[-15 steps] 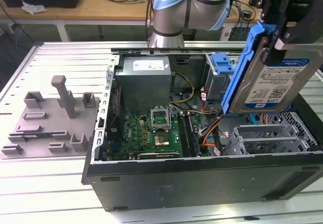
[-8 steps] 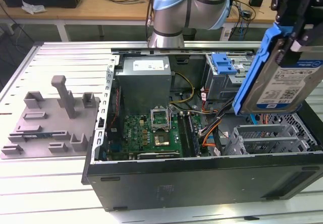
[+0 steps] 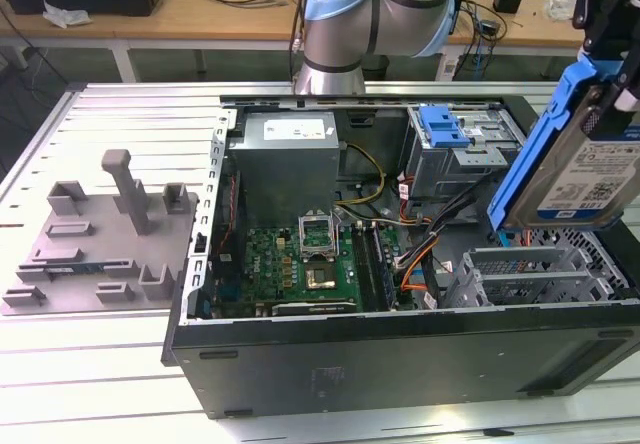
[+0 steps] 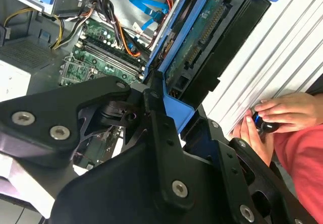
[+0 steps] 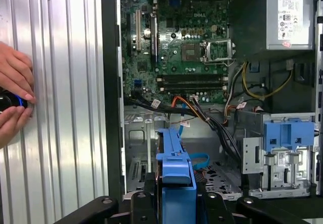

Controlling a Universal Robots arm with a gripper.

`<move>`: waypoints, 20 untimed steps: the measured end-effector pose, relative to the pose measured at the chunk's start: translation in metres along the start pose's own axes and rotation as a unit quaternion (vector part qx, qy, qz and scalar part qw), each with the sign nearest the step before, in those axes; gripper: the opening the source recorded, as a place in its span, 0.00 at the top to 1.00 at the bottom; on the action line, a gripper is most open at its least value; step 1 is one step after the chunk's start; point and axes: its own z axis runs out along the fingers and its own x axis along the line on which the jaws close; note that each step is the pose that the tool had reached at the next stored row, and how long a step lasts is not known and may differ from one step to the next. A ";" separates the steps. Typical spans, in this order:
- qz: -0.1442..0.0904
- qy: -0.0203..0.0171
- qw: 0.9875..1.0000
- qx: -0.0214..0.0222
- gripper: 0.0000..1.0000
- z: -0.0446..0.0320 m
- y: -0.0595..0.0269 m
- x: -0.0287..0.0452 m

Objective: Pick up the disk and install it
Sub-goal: 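Insert the disk into the insertion slot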

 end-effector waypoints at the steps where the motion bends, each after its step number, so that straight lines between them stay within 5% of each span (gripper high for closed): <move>1: 0.002 0.000 1.000 0.000 0.63 0.0004 0.0000 0.0001; 10: 0.012 0.001 1.000 0.002 0.63 0.0044 0.0001 0.0005; 15: 0.012 0.010 1.000 0.002 0.63 0.0057 0.0002 0.0002; 20: 0.012 0.011 1.000 0.002 0.63 0.0072 0.0005 -0.0009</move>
